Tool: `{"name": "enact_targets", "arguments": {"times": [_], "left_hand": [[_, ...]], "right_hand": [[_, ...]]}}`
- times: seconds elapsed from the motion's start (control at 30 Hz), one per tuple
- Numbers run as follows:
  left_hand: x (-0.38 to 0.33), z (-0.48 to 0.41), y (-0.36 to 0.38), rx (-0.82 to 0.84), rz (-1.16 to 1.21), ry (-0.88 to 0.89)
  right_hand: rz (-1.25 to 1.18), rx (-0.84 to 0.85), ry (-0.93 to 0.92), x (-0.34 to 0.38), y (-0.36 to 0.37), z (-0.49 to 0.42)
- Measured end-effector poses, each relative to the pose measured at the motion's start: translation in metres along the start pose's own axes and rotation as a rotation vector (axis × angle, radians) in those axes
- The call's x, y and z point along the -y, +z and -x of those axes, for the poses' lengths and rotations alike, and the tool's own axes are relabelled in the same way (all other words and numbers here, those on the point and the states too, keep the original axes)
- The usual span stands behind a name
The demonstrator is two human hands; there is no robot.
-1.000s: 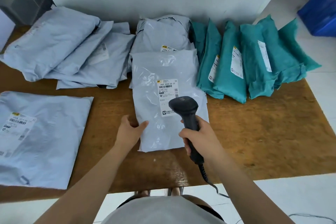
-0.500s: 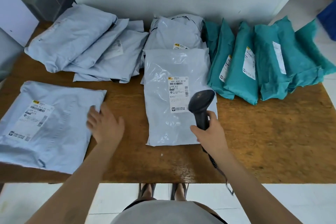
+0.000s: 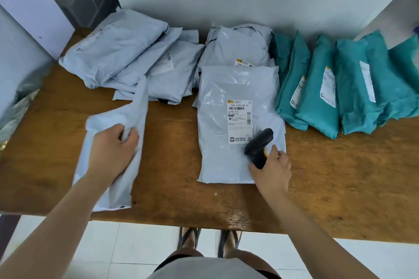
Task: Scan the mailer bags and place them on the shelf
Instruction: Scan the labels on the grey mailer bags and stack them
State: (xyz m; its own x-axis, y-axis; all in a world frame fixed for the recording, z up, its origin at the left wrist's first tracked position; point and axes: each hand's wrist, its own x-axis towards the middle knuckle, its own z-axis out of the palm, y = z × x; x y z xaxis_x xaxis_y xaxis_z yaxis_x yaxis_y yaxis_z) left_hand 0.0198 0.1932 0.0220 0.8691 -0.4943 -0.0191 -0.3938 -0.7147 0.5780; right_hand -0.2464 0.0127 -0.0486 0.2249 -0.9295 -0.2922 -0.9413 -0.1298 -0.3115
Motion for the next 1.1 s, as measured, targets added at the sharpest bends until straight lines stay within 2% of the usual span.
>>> {"name": "enact_targets", "arguments": {"times": [0.07, 0.1, 0.13, 0.2, 0.27, 0.3, 0.37, 0.43, 0.5, 0.53, 0.57, 0.67, 0.7, 0.73, 0.77, 0.87, 0.93, 1.03, 1.1], "left_hand": [[-0.033, 0.008, -0.005, 0.025, 0.107, 0.106], [-0.051, 0.010, -0.003, 0.036, 0.144, 0.165], [-0.069, 0.010, 0.002, 0.047, 0.176, 0.228], [-0.105, 0.011, 0.019, 0.101, 0.230, 0.339], [-0.141, 0.017, 0.037, 0.192, 0.253, 0.447], [-0.157, 0.024, 0.045, 0.239, 0.253, 0.510], [-0.185, 0.043, 0.055, 0.338, 0.267, 0.610], [-0.206, 0.061, 0.060, 0.528, 0.391, 0.663], [-0.222, 0.076, 0.059, 0.821, 0.655, 0.591], [-0.228, 0.082, 0.061, 0.904, 0.783, 0.521], [-0.233, 0.086, 0.065, 0.876, 0.854, 0.467], [-0.244, 0.091, 0.088, 0.515, 0.735, 0.379], [-0.248, 0.092, 0.099, 0.512, 0.687, 0.306], [-0.251, 0.095, 0.112, 0.589, 0.647, 0.202], [-0.255, 0.099, 0.124, 0.738, 0.609, 0.078], [-0.268, 0.135, 0.157, 1.312, 0.588, -0.224], [-0.279, 0.173, 0.185, 1.558, 0.594, -0.255], [-0.312, 0.249, 0.219, 1.814, 0.575, -0.202], [-0.339, 0.306, 0.236, 1.967, 0.643, -0.153]], "right_hand": [[-0.194, -0.168, -0.117, 0.019, -0.010, 0.012], [-0.373, -0.175, -0.161, 0.032, -0.020, 0.017], [-0.584, -0.092, -0.148, 0.047, -0.032, 0.022], [-1.021, 0.238, -0.053, 0.074, -0.057, 0.028], [-1.251, 0.483, 0.007, 0.090, -0.077, 0.032], [-1.329, 0.524, 0.004, 0.090, -0.085, 0.032], [-1.462, 0.501, 0.042, 0.081, -0.102, 0.034], [-1.570, 0.434, 0.115, 0.060, -0.124, 0.039], [-1.652, 0.368, 0.142, 0.030, -0.144, 0.048], [-1.674, 0.322, 0.160, 0.012, -0.153, 0.052], [-1.671, 0.272, 0.182, -0.005, -0.163, 0.059], [-1.635, 0.109, 0.251, -0.058, -0.191, 0.084], [-1.621, 0.062, 0.270, -0.077, -0.198, 0.092], [-1.622, 0.017, 0.287, -0.094, -0.204, 0.100], [-1.629, -0.028, 0.298, -0.113, -0.208, 0.107], [-1.717, -0.133, 0.281, -0.168, -0.224, 0.133], [-1.780, -0.196, 0.229, -0.211, -0.235, 0.153], [-1.840, -0.266, 0.159, -0.281, -0.251, 0.189], [-1.844, -0.300, 0.157, -0.328, -0.263, 0.213]]}}
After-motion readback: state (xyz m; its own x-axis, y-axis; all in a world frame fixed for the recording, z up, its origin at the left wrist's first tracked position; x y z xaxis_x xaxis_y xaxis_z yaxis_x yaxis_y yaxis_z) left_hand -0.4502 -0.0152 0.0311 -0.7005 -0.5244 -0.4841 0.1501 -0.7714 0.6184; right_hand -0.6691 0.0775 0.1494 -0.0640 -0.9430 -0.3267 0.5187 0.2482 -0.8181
